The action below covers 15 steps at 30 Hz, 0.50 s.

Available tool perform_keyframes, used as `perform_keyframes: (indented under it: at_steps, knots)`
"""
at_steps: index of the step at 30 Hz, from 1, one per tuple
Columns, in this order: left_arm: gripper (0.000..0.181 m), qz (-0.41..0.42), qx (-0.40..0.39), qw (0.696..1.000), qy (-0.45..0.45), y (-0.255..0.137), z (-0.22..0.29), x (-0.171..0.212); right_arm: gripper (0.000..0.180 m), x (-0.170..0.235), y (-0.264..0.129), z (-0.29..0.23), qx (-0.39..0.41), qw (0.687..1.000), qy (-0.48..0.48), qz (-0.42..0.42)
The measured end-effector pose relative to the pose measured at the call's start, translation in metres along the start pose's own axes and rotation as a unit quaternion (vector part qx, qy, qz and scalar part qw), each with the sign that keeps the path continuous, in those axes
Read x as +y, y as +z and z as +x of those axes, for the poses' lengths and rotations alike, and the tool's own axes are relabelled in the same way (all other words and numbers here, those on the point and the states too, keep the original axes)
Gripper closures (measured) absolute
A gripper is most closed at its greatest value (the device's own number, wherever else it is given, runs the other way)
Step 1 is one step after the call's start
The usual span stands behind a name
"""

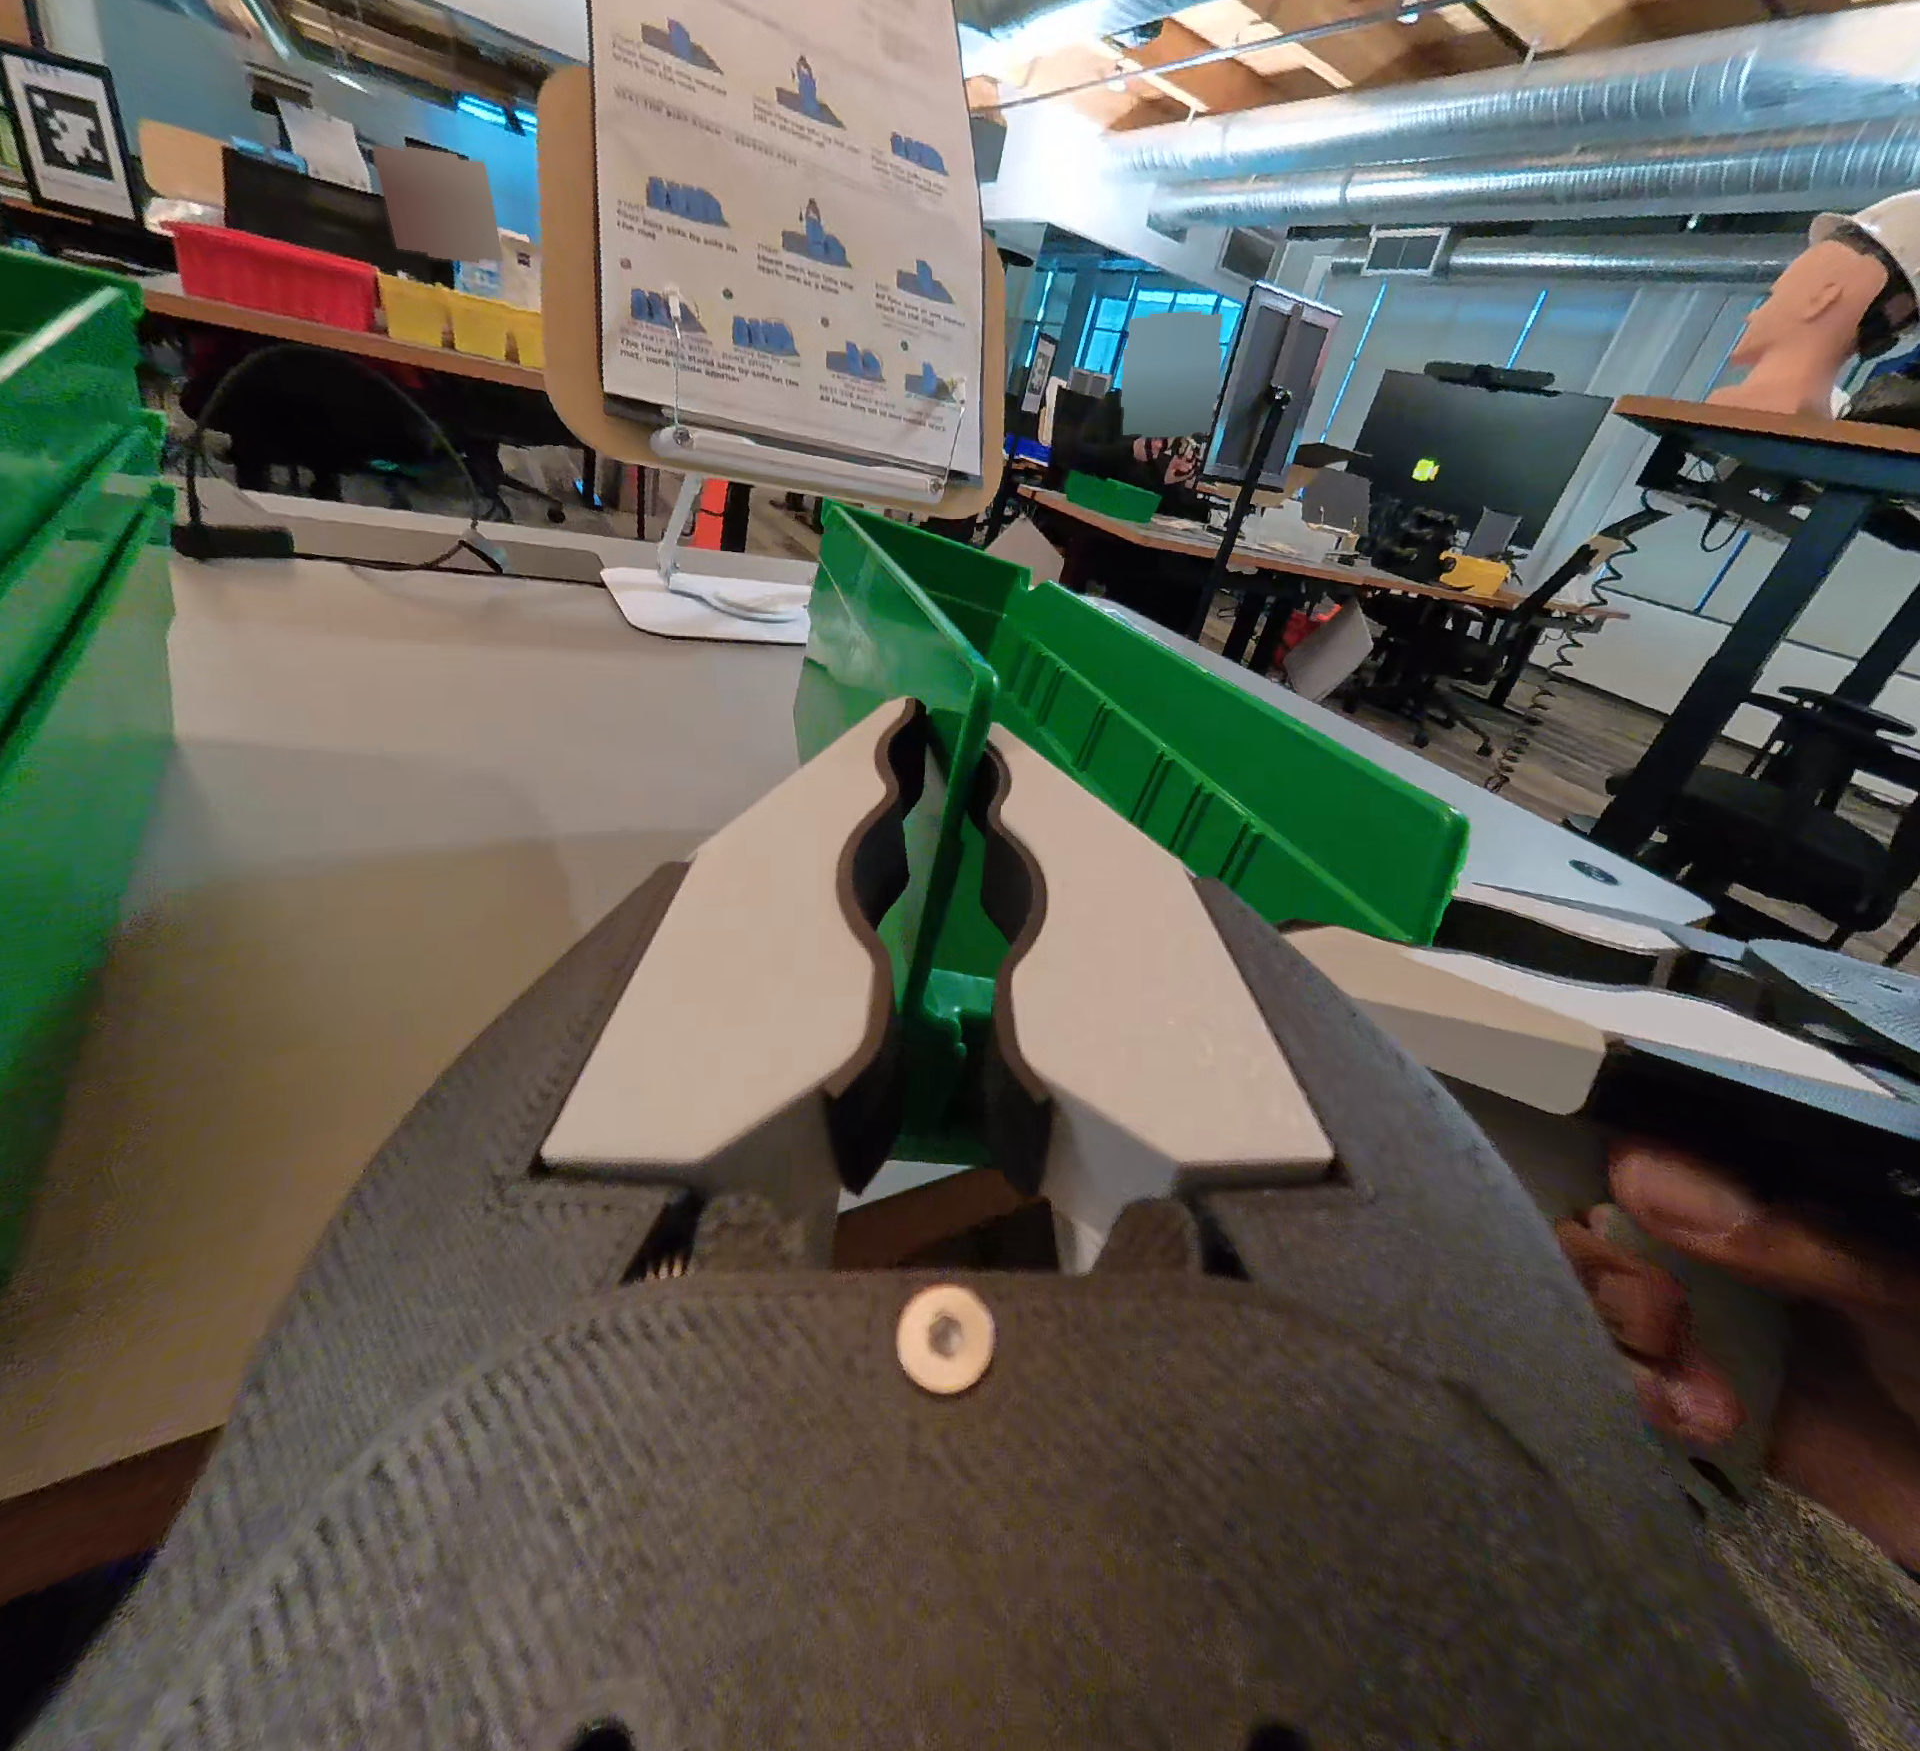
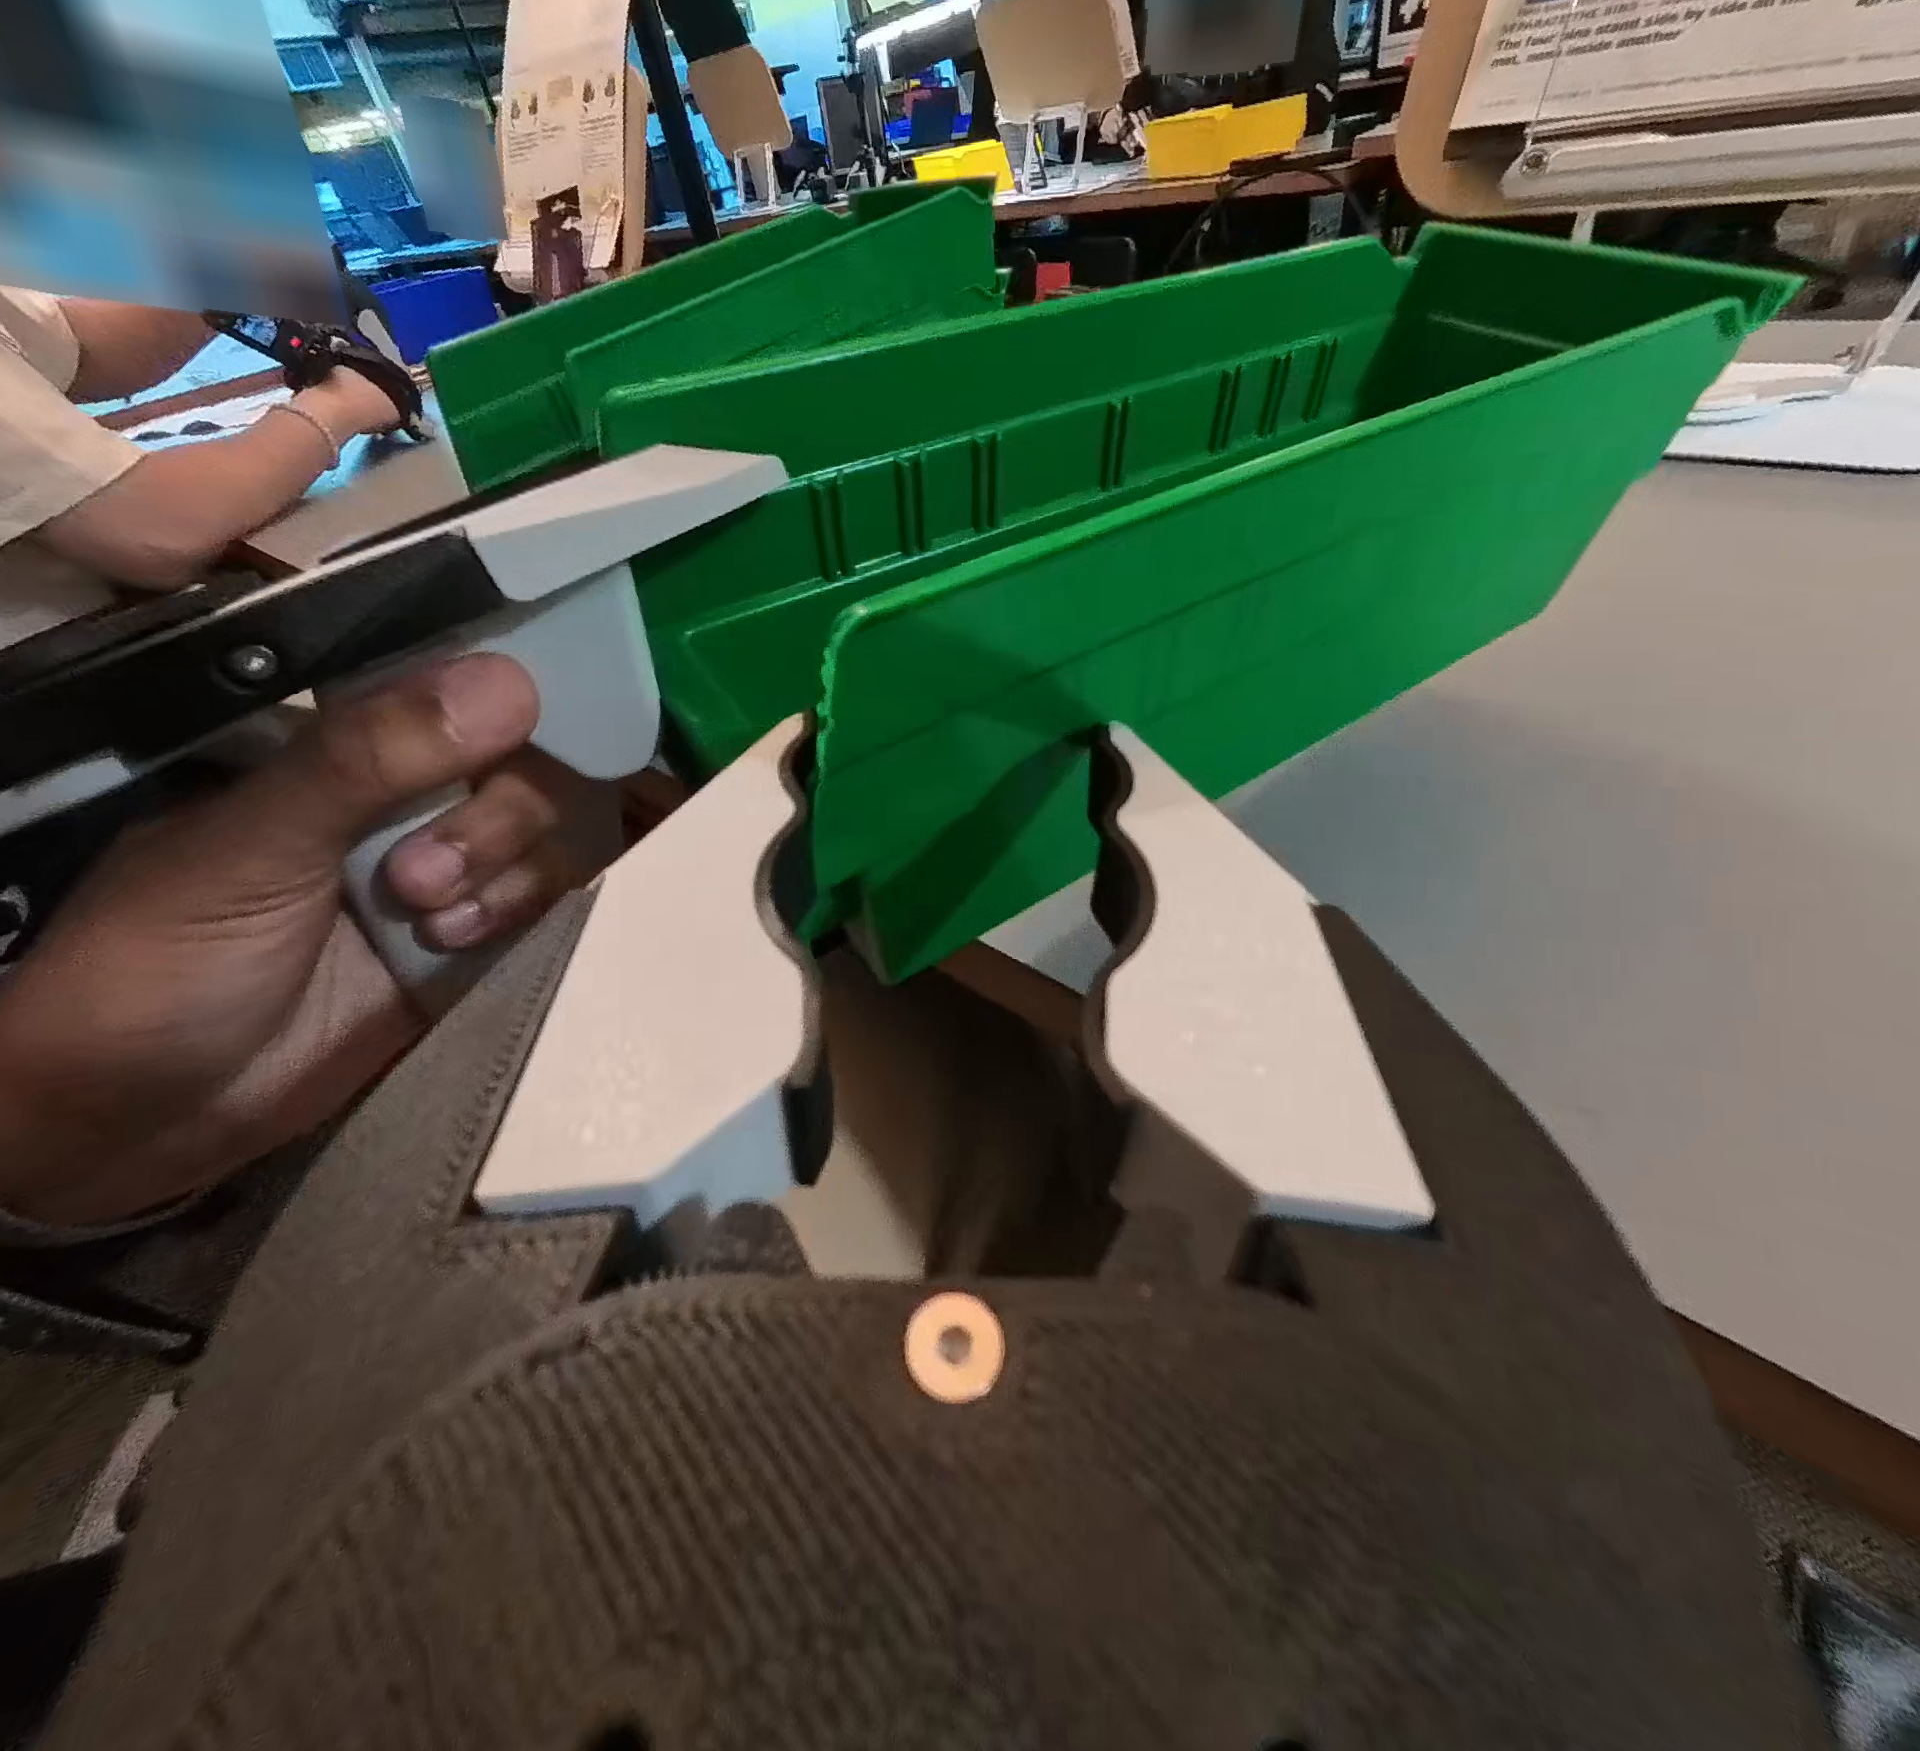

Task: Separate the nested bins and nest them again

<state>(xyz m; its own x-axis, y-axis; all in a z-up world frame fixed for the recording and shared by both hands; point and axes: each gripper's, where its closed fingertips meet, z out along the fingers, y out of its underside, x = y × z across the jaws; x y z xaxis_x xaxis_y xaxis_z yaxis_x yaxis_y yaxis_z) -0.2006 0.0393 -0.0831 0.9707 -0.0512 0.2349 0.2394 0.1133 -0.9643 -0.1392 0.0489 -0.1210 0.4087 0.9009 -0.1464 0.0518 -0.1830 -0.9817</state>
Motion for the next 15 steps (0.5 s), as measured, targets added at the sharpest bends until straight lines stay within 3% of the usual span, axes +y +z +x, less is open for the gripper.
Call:
perform_keyframes:
  at_steps: [6, 11, 15]
  knots:
    - [0.170, -0.018, 0.013, 1.000, -0.008, 0.003, 0.002, 0.012, 0.141, 0.013, 0.004, 0.010, 0.008, 1.000, -0.007, -0.027]
    - [0.162, -0.065, 0.050, 0.997, 0.002, 0.007, 0.010, 0.033, 0.163, 0.003, 0.001, 0.046, 0.080, 0.995, -0.060, -0.007]
    - [0.144, -0.119, 0.122, 0.985, -0.024, 0.007, 0.038, 0.054, 0.179, -0.004, -0.006, 0.091, 0.144, 0.985, -0.094, -0.005]
